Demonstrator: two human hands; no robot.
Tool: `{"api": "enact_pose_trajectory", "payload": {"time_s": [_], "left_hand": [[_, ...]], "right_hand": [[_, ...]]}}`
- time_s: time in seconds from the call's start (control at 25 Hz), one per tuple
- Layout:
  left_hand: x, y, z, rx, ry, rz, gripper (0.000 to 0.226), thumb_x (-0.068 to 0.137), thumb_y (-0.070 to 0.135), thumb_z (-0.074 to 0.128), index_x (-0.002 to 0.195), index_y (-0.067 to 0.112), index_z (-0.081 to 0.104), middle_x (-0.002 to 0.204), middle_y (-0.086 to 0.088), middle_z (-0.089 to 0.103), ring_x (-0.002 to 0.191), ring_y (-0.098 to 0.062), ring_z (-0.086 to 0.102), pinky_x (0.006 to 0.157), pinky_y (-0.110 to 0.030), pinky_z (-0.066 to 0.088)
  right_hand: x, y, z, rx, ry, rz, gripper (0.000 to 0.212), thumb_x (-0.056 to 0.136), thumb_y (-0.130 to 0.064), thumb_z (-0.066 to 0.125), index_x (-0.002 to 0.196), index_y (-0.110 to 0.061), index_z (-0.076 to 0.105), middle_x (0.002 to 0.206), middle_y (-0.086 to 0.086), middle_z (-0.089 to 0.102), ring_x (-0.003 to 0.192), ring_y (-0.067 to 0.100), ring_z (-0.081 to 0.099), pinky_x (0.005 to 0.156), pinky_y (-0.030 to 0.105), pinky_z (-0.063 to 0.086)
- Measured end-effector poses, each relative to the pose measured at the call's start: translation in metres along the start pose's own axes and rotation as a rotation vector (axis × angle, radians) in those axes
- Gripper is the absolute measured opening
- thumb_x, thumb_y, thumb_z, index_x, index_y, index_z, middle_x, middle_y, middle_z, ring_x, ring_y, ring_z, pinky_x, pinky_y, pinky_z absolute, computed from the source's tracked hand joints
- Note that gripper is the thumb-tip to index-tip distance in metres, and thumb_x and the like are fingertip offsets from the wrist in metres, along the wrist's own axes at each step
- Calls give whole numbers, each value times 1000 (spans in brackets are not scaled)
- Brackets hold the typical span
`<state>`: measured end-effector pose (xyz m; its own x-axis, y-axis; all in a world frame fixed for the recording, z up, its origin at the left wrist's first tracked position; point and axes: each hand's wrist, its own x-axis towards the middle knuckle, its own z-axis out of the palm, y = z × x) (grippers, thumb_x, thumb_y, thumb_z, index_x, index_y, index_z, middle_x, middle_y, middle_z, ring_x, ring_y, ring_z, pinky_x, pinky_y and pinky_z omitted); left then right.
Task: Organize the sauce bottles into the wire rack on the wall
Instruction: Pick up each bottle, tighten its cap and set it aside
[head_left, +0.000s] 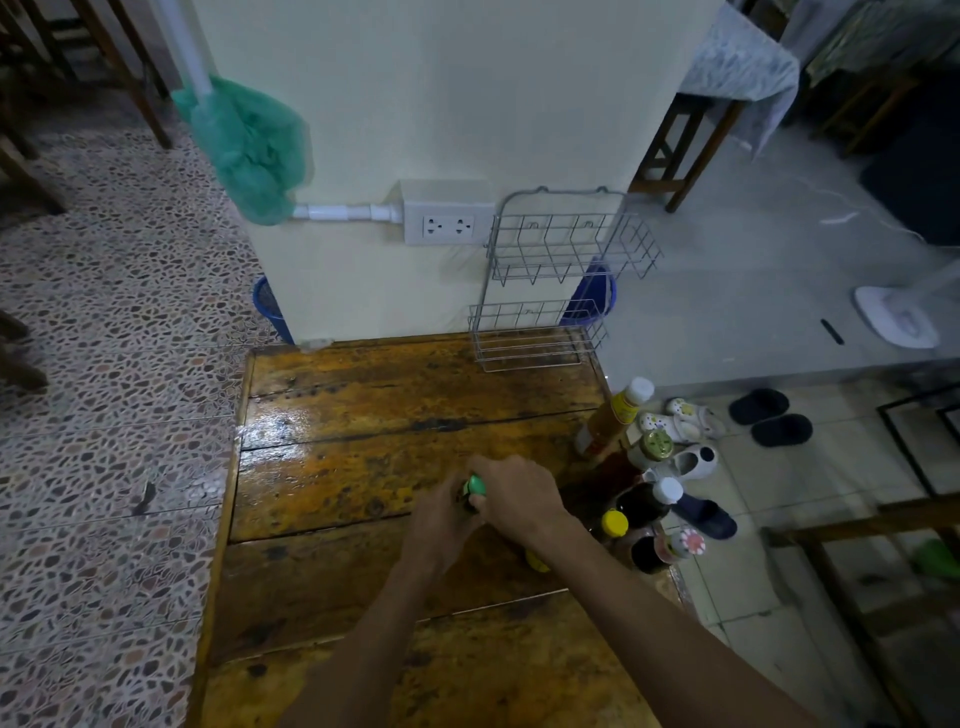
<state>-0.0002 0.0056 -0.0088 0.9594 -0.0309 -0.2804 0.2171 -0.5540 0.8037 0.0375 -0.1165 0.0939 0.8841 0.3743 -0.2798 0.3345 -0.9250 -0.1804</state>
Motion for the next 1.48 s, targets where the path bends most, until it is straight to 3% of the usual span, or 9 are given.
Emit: {"api": "enact_pose_trajectory", "payload": {"time_s": [0.2,0.36,0.48,0.64,0.92,1.12,1.24,1.32,1.48], "left_hand": [[1,-8,13,17,-28,-15,53,89,33,78,137,27,57,116,5,74,96,-14,70,77,-41,61],[13,11,27,-3,-17,43,52,90,33,77,138,24,59,122,3,72,104,-18,68,83,-38,58],[23,28,41,-22,-74,72,58,89,35,78,142,29,55,123,5,72,109,-18,68,85,-41,58],[31,34,60,20,-167,59,60,90,30,77,145,27,53,130,1,69,116,-24,65,94,-44,55],[25,17,61,-2,-231,21,54,102,11,52,152,30,46,127,-5,71,108,-28,66,90,-48,55],[22,17,62,22,-282,-10,55,106,12,47,156,33,39,139,-2,64,120,-28,63,100,-47,52],[27,20,51,73,-248,-56,59,103,6,47,153,37,41,150,2,55,131,-22,57,107,-38,49],[40,31,38,108,-142,-102,60,102,1,46,154,29,40,152,1,51,135,-21,53,103,-27,44],[79,82,25,46,-30,-5,49,103,15,55,151,22,45,153,-4,51,141,-23,48,112,-43,46]], "right_hand": [[-3,5,11,-61,-34,-7,36,95,-35,64,127,-23,53,112,8,67,99,27,66,77,38,56],[-5,23,0,-144,-10,44,36,95,-39,63,128,-25,58,111,7,68,102,28,64,73,37,51],[-1,49,-8,-191,-38,131,33,93,-45,63,118,-23,66,104,6,69,97,27,65,67,35,52],[4,75,-11,-166,-114,185,38,89,-50,65,115,-22,67,104,6,68,94,28,66,62,33,43],[9,80,-2,-143,-231,93,45,85,-52,72,113,-18,67,101,6,66,83,27,65,64,36,54],[5,77,-11,-140,-226,28,43,87,-52,68,115,-19,67,103,6,66,87,27,65,69,38,55],[-2,81,-45,-66,-84,-29,40,90,-54,62,117,-24,62,104,4,67,94,27,66,73,38,53],[-5,91,-81,-7,78,-27,36,91,-52,61,119,-29,61,105,0,69,97,22,66,77,35,54],[-8,141,-136,69,270,66,30,93,-46,64,118,-29,66,100,-5,72,87,15,67,73,28,51]]}}
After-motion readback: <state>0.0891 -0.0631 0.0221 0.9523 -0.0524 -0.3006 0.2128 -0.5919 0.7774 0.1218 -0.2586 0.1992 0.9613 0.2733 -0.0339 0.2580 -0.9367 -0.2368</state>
